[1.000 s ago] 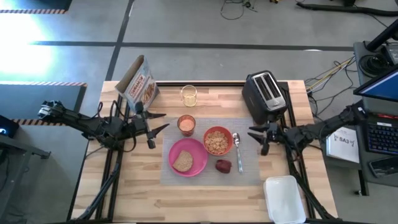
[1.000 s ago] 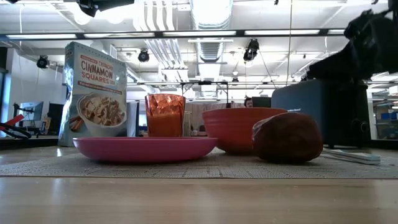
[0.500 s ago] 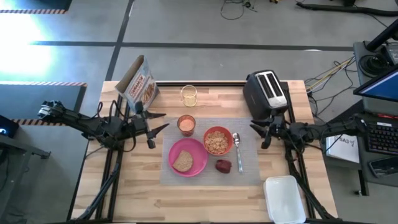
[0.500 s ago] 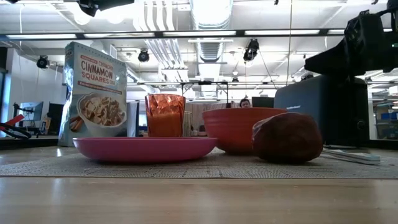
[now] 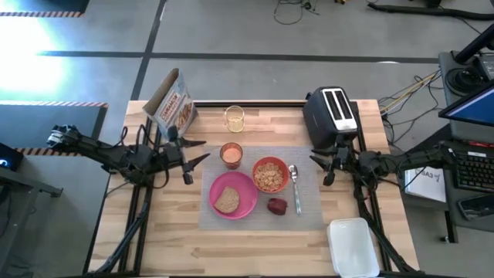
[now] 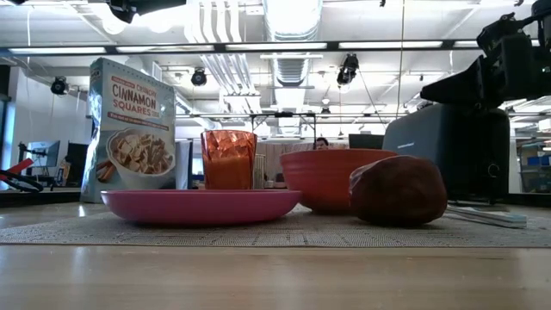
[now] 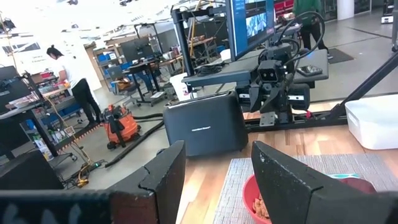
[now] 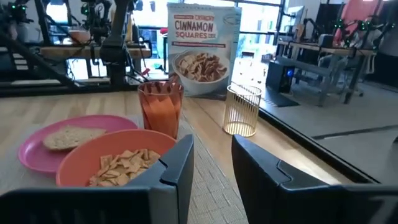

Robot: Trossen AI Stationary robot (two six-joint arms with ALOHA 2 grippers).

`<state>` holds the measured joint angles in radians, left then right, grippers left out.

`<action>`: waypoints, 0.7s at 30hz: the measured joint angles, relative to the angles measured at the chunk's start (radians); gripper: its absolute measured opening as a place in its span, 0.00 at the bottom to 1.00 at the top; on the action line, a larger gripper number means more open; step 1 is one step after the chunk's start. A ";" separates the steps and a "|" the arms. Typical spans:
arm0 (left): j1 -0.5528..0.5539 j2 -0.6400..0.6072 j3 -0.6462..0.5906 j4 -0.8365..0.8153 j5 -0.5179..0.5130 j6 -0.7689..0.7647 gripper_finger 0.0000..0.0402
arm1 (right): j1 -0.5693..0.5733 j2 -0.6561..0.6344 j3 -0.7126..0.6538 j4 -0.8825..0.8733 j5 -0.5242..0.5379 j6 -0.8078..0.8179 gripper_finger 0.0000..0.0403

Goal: Arrange a breakfast setting
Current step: Return to Home Position

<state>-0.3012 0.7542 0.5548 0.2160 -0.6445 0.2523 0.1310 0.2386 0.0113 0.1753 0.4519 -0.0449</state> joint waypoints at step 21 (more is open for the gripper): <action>-0.006 0.032 -0.024 -0.246 -0.025 0.270 0.42 | 0.001 0.000 0.000 0.005 -0.014 0.115 0.25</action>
<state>-0.3073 0.7867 0.5305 -0.0295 -0.6697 0.5224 0.1322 0.2386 0.0109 0.1807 0.4381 0.0701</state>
